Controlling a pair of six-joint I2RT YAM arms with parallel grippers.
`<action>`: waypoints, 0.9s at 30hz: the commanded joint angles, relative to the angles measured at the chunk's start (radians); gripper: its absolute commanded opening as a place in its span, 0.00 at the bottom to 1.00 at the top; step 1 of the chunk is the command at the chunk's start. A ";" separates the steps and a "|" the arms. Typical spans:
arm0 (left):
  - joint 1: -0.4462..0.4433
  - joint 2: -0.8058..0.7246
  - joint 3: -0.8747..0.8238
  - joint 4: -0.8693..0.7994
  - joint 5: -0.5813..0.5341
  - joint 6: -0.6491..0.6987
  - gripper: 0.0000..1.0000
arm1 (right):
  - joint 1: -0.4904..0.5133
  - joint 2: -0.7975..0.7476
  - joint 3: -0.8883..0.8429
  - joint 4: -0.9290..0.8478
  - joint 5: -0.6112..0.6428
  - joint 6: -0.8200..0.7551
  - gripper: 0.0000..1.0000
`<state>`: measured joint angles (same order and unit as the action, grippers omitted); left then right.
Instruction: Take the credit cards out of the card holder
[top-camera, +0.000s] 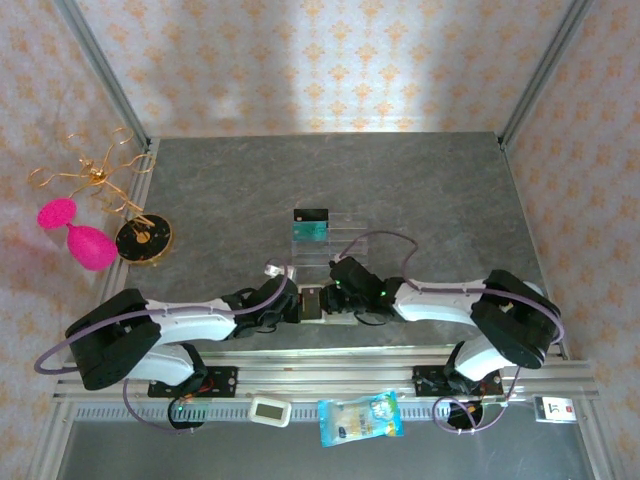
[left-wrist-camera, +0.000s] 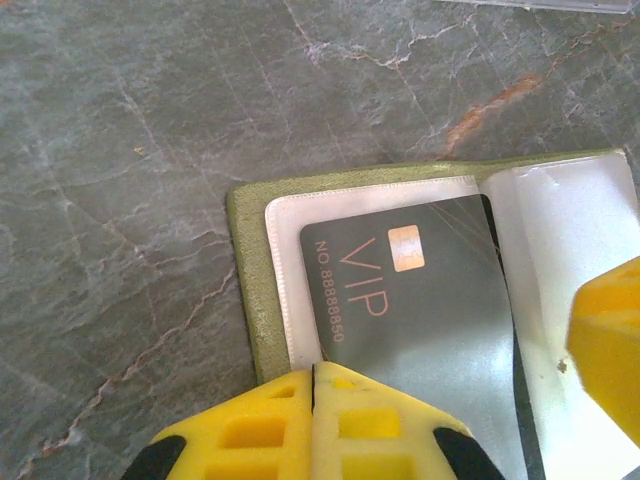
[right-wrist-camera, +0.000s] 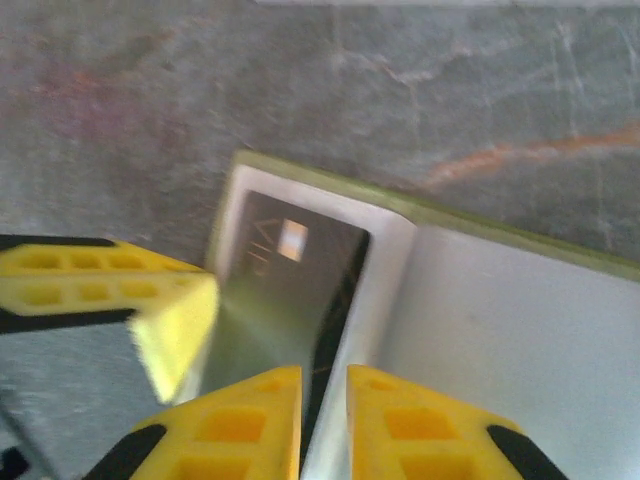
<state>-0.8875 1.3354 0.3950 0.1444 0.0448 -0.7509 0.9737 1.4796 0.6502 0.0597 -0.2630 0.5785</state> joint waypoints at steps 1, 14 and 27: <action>0.006 0.001 -0.030 -0.019 0.006 0.001 0.04 | -0.013 -0.001 0.039 0.003 -0.051 0.018 0.19; 0.007 -0.006 -0.056 0.011 0.015 -0.001 0.00 | -0.076 0.063 -0.031 0.090 -0.160 0.118 0.16; 0.007 0.008 -0.057 0.036 0.042 0.010 0.00 | -0.077 0.137 -0.015 0.129 -0.219 0.115 0.14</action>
<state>-0.8875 1.3281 0.3603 0.2035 0.0517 -0.7509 0.8982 1.5852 0.6285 0.1722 -0.4431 0.6880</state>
